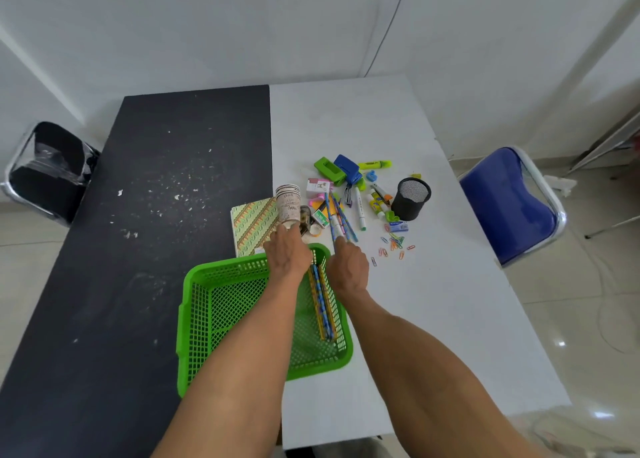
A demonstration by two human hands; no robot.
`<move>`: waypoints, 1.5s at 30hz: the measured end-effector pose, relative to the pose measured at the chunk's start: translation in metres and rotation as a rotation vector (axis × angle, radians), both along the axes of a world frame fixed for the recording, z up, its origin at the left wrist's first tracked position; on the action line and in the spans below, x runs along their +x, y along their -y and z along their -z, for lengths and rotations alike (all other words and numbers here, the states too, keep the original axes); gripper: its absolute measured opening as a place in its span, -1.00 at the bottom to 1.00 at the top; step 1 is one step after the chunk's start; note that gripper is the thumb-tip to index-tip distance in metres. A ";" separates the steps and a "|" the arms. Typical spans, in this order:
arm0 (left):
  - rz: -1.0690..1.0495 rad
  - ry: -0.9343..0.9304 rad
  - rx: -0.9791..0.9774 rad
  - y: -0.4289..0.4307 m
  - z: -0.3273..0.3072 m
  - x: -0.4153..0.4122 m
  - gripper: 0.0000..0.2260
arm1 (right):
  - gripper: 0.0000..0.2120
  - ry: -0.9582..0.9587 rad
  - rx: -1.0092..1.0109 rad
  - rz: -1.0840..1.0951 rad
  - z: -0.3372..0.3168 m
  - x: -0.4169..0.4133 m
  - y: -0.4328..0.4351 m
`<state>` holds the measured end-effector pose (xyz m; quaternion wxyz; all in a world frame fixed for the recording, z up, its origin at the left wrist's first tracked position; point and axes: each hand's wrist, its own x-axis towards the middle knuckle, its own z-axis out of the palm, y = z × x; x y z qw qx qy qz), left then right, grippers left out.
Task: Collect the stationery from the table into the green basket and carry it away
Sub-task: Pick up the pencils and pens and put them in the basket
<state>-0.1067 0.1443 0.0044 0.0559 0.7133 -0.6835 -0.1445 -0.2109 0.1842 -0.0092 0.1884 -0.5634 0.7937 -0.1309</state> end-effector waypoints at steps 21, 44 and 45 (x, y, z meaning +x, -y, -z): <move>0.014 -0.039 0.070 -0.045 0.028 0.060 -0.58 | -0.77 -0.164 0.238 -0.134 0.036 0.063 -0.099; 0.028 -0.071 0.052 -0.032 0.040 0.062 -0.58 | -0.67 -0.191 0.264 -0.549 0.050 0.078 -0.083; 0.032 -0.068 0.051 -0.033 0.041 0.063 -0.58 | -0.65 -0.190 0.297 -0.573 0.052 0.080 -0.084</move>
